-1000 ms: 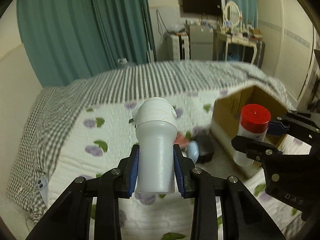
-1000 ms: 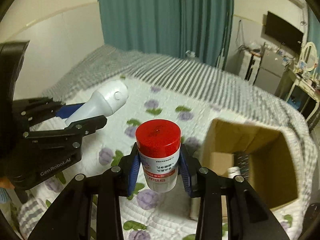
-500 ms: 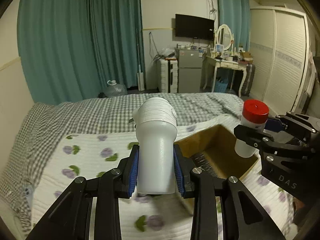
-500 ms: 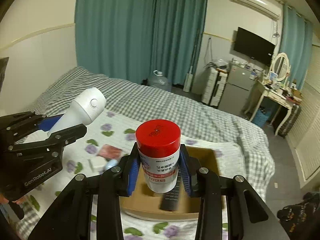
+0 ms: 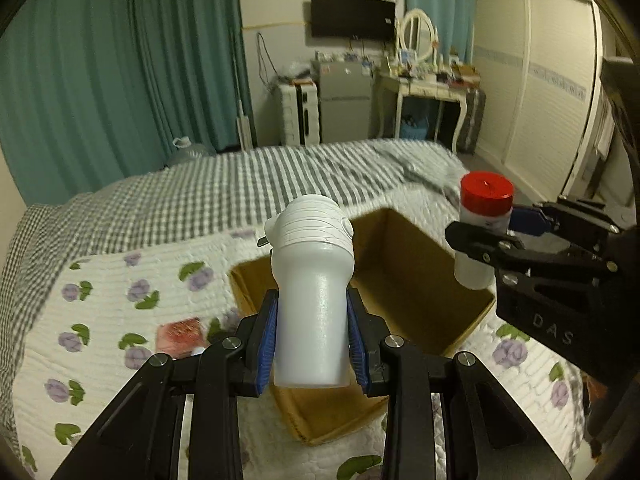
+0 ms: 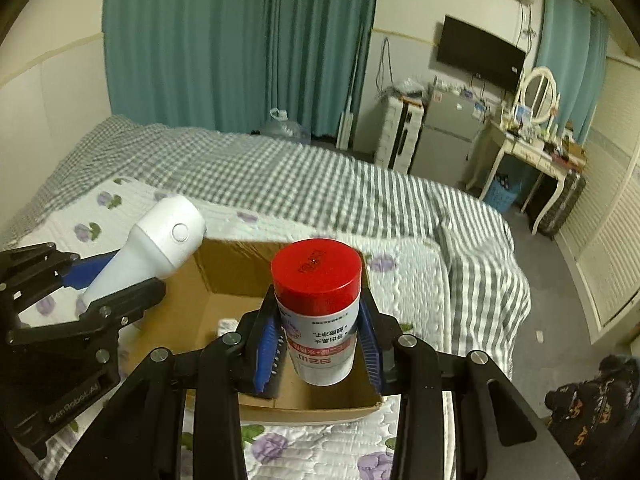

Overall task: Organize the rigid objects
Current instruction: 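Lower both bottles into the cardboard box and open both grippers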

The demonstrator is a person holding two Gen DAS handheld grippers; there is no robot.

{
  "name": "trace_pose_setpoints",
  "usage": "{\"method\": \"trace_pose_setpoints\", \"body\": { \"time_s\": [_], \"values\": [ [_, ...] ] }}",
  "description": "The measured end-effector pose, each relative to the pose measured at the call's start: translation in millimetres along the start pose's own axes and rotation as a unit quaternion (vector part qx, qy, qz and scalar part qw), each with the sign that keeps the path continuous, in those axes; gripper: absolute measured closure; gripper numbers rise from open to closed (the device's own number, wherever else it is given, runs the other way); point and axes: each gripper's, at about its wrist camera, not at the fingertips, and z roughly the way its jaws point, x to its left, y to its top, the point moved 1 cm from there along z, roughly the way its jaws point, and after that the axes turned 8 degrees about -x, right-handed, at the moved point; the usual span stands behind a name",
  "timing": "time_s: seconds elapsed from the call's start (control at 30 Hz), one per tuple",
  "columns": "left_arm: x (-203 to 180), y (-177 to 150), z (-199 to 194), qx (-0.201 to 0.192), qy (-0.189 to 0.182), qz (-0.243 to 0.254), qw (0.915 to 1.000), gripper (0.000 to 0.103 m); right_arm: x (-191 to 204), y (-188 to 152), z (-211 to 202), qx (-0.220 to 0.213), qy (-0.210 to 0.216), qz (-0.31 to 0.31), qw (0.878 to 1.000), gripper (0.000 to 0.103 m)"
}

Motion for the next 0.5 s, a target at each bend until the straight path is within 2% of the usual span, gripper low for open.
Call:
{"method": "trace_pose_setpoints", "body": {
  "time_s": [0.27,0.5],
  "values": [
    [-8.9,-20.2,38.6,0.040,0.007,0.006,0.9991,0.071,-16.6,-29.4,47.7,0.045,0.011,0.009,0.999,0.067],
    [-7.7,-30.2,61.8,0.062,0.014,0.006,0.9980,0.071,-17.6,-45.5,76.9,0.063,0.020,0.012,0.998,0.067]
  ]
}}
